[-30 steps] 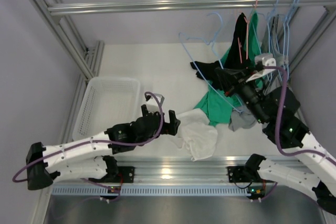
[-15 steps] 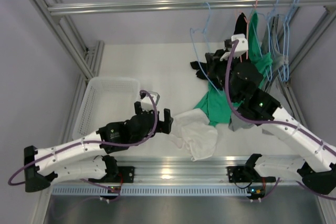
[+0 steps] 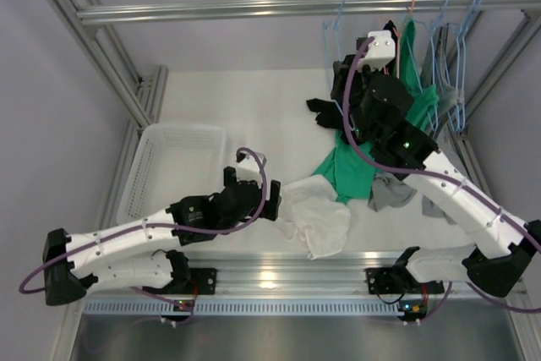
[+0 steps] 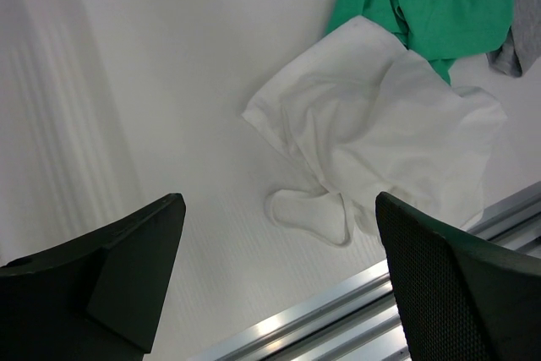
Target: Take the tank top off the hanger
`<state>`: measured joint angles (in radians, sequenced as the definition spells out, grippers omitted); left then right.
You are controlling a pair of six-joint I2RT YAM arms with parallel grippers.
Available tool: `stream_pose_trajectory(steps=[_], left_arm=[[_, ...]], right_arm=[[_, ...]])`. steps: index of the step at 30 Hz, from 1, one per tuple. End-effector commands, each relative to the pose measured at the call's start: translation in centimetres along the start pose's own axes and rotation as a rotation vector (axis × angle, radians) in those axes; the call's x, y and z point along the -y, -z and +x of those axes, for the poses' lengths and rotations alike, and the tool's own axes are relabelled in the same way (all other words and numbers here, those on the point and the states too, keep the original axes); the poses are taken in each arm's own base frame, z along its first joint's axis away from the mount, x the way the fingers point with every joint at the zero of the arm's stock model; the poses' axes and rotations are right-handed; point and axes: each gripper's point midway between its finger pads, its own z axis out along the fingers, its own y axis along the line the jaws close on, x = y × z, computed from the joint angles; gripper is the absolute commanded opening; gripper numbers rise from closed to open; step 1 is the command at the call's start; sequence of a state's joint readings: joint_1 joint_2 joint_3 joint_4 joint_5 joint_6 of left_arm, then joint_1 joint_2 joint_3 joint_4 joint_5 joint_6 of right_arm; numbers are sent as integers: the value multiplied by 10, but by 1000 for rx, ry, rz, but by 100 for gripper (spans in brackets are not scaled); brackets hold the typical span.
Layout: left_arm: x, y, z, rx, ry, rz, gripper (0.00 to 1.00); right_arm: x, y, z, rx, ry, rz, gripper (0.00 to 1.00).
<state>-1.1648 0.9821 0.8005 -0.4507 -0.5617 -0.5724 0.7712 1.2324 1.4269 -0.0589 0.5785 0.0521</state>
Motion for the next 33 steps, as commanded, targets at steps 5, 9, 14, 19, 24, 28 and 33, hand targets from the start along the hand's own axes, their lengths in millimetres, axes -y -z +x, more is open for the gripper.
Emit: stream_pose_trajectory(steps=[5,9,14,19,24,28,33], left_arm=[[46,0,-5,-77,-97,188,99],[60,-9,0,-96,-123,233,99],[81,-15,4,-92,-142,334,99],[105,-22,-1,-55,-161,431,99],[122,-52,21,-132,-219,439,99],[119,-99,60,-232,-267,331,99],[125,-136,95,-319,-297,286,99]], right_arm=[[-3,-19,26,-31,-47,-17,0],[2,-14,45,-63,-50,-4,0],[4,-6,56,-80,-50,-25,4],[2,27,45,-66,-112,-125,100],[32,84,23,-39,-152,-132,99],[71,134,4,25,-176,-85,99],[88,173,-6,41,-179,-118,99]])
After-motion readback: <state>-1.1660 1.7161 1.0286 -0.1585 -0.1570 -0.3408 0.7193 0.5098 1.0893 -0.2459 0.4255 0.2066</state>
